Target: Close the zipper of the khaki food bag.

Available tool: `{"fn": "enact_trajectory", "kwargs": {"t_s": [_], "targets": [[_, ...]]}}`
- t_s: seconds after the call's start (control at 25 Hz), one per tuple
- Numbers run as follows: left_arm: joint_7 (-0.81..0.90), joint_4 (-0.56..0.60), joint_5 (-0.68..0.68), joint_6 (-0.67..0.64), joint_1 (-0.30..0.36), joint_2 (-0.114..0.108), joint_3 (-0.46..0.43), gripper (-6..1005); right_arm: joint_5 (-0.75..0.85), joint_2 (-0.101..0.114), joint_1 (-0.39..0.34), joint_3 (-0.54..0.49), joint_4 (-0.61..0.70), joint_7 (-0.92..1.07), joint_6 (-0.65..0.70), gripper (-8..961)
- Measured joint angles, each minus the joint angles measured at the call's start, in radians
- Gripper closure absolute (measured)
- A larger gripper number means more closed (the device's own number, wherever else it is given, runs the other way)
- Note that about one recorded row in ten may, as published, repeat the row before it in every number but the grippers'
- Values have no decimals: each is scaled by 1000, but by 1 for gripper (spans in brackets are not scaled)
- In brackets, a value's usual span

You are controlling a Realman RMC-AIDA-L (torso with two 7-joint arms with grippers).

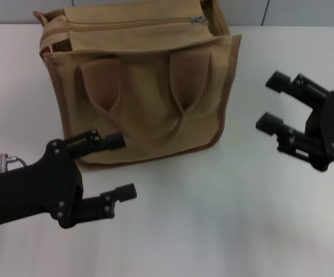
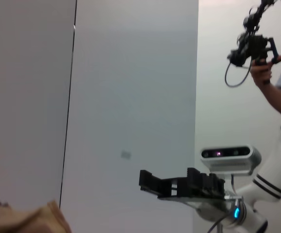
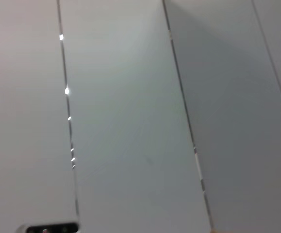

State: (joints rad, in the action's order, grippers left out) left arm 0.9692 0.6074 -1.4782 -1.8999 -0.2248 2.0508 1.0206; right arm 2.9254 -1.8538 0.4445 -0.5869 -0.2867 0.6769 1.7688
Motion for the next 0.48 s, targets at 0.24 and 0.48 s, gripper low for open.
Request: {"fn": "enact_trajectory", "kwargs": {"t_s": [0.24,0.48], "targets": [[-67,4,-147,5,-12,12,14,219,-3,-88,59,49,227,-3,78,205],[-73,-11,-180,19,-26,17,8,218,-6,-132,126,122,357,-7,145,208]]}}
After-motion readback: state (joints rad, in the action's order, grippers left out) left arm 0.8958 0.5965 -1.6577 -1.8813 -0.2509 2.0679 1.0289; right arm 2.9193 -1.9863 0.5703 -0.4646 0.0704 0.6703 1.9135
